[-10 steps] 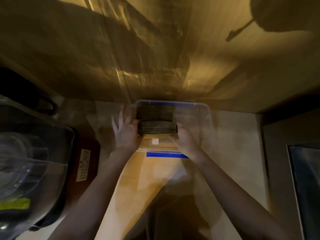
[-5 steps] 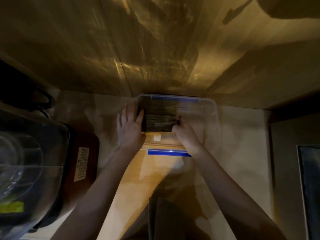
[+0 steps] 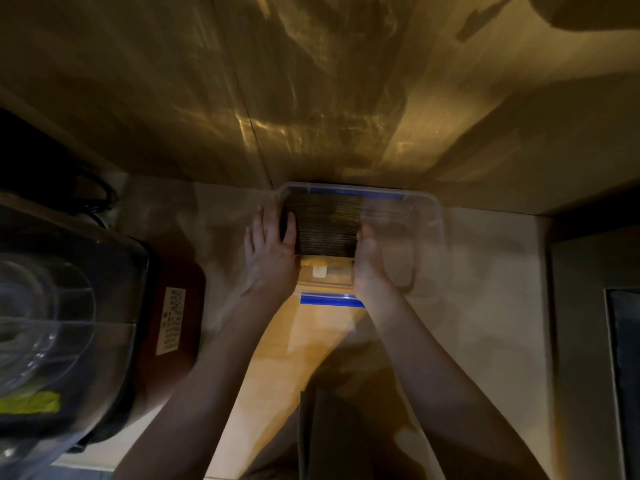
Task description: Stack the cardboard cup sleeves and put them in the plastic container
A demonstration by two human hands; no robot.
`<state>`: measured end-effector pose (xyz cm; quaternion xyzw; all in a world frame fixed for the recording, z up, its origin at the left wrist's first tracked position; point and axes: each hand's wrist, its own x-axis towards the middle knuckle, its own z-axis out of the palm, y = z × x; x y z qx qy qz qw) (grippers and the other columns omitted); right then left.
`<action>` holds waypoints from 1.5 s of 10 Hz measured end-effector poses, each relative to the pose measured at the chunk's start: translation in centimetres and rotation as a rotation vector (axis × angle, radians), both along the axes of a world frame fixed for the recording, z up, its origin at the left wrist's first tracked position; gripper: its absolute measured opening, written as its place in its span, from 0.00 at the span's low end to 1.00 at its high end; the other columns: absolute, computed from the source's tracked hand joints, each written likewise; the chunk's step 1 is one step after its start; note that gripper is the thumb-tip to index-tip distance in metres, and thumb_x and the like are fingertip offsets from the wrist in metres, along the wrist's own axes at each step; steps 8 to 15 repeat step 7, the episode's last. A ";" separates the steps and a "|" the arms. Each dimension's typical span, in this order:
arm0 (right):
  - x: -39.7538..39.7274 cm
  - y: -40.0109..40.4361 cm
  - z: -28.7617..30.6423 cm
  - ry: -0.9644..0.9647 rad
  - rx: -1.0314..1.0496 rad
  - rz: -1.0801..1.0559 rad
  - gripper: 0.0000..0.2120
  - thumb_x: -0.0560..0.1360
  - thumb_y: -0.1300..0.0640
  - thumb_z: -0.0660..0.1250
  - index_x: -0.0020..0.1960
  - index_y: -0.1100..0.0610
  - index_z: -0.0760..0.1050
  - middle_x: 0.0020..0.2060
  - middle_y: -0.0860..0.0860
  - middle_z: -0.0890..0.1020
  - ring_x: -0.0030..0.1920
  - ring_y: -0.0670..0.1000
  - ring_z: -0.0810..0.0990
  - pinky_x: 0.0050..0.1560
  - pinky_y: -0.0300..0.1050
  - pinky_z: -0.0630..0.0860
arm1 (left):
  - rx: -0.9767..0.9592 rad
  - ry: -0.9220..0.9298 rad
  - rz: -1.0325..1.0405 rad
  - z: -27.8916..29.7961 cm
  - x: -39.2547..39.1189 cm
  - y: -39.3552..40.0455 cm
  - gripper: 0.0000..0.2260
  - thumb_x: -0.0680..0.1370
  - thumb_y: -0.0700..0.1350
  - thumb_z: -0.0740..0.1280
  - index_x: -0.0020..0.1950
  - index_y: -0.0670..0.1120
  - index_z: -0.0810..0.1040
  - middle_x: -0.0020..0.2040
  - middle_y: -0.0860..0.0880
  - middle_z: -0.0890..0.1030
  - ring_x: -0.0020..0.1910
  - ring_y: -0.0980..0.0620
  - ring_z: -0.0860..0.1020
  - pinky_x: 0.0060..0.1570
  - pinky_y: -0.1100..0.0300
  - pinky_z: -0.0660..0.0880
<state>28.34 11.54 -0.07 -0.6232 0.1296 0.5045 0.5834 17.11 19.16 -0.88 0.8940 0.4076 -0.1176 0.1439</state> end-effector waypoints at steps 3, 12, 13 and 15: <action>1.6 -0.8 -0.1 -0.001 -0.007 0.047 0.22 0.79 0.45 0.48 0.66 0.54 0.68 0.63 0.53 0.74 0.63 0.54 0.71 0.66 0.49 0.64 | -0.030 -0.037 0.009 0.4 0.0 0.0 0.33 0.76 0.48 0.61 0.75 0.49 0.45 0.77 0.43 0.39 0.75 0.39 0.42 0.74 0.43 0.47; 6.1 -5.1 10.5 -0.327 0.212 -0.136 0.09 0.78 0.59 0.55 0.42 0.55 0.72 0.38 0.52 0.80 0.34 0.45 0.81 0.44 0.39 0.75 | -0.215 -0.140 -0.007 7.7 1.5 2.2 0.20 0.73 0.48 0.65 0.65 0.47 0.70 0.64 0.42 0.74 0.60 0.45 0.73 0.53 0.52 0.72; 6.1 -5.1 10.5 -0.327 0.212 -0.136 0.09 0.78 0.59 0.55 0.42 0.55 0.72 0.38 0.52 0.80 0.34 0.45 0.81 0.44 0.39 0.75 | -0.215 -0.140 -0.007 7.7 1.5 2.2 0.20 0.73 0.48 0.65 0.65 0.47 0.70 0.64 0.42 0.74 0.60 0.45 0.73 0.53 0.52 0.72; 6.1 -5.1 10.5 -0.327 0.212 -0.136 0.09 0.78 0.59 0.55 0.42 0.55 0.72 0.38 0.52 0.80 0.34 0.45 0.81 0.44 0.39 0.75 | -0.215 -0.140 -0.007 7.7 1.5 2.2 0.20 0.73 0.48 0.65 0.65 0.47 0.70 0.64 0.42 0.74 0.60 0.45 0.73 0.53 0.52 0.72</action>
